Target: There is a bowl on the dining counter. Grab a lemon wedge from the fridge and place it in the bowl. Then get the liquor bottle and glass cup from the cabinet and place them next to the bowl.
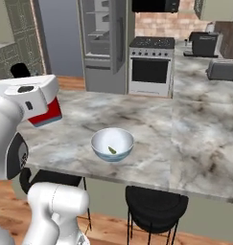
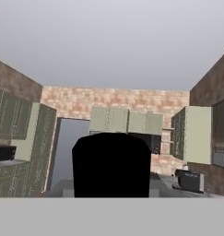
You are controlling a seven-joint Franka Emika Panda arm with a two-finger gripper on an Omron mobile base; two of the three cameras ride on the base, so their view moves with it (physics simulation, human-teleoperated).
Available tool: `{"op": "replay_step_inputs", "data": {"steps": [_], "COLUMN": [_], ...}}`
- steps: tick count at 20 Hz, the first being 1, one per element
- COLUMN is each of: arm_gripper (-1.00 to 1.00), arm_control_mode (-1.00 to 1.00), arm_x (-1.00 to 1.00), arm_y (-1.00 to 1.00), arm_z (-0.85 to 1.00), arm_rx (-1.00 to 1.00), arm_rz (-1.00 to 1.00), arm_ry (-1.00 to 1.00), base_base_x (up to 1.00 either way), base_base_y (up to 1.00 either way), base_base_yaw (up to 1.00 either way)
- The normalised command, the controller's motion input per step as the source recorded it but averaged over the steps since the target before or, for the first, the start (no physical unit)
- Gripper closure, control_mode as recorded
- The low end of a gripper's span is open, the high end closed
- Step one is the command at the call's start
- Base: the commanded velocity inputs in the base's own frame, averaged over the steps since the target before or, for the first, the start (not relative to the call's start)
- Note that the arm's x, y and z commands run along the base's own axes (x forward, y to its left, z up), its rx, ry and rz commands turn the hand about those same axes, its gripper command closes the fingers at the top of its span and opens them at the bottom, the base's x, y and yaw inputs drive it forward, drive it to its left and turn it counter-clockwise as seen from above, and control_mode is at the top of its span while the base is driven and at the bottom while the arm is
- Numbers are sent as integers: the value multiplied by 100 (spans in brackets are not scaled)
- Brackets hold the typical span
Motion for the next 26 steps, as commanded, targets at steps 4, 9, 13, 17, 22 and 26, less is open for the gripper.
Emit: {"op": "replay_step_inputs", "data": {"steps": [4, 9, 13, 17, 22, 26], "arm_gripper": [100, 100, 100, 100, 100, 100], "arm_control_mode": [100, -100, -100, -100, -100, -100], "arm_x": [0, 50, 65, 49, 15, 10], "arm_y": [0, -49, -91, -76, -56, -62], "arm_z": [0, -3, -10, -26, -57, -68], "arm_rx": [0, 7, 9, 2, 0, 0], "arm_rz": [0, 3, 9, 9, 11, 13], "arm_ry": [0, 8, 8, 7, 1, 0], "base_base_x": [84, 37, 0, 0, 0, 0], "base_base_y": [-69, -26, 0, 0, 0, 0], "base_base_yaw": [14, 3, 0, 0, 0, 0]}}
